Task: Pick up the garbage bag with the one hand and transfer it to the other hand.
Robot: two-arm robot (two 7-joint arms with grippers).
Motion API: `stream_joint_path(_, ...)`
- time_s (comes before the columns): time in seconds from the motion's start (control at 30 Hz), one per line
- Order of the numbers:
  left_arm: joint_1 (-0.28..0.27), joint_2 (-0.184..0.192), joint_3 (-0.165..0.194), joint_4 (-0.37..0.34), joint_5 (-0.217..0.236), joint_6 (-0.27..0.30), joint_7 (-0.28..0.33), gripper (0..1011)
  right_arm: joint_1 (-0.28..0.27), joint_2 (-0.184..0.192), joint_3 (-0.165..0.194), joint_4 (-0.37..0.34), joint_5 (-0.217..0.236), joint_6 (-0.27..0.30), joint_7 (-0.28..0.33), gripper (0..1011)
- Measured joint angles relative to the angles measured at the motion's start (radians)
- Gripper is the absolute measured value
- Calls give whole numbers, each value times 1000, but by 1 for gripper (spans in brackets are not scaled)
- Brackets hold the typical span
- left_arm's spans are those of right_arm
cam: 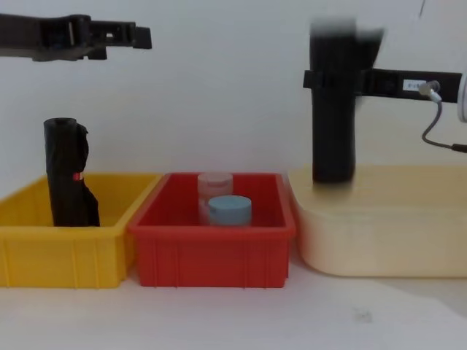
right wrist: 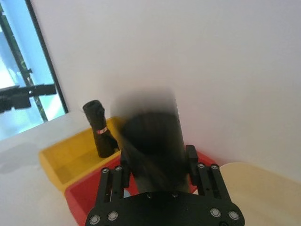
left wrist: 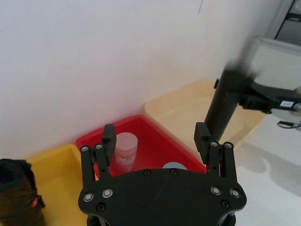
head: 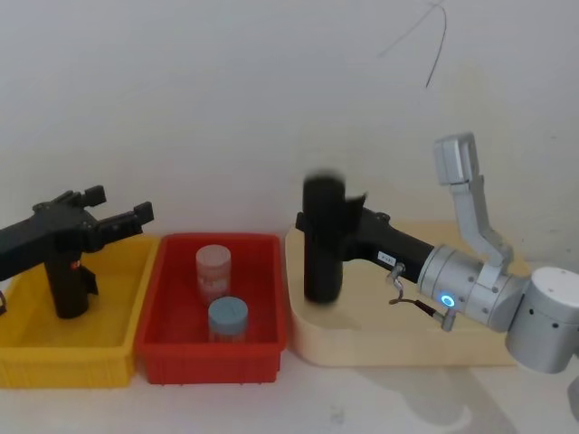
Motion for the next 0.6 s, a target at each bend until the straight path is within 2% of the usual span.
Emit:
stream_joint_path(0.13,3,2,6,-1,14,-3,21,1001,7,-7,-1,4,3,1,-15,798)
stream_joint_path(0.4,6,3,12,-2,28,-6,43,1001,10,-15,-3,5,12,12,-42,990)
stream_joint_path(0.6,8,4,15,-3,35,-8,53,1001,7,-18,-1,-2,13,14,-68,1001)
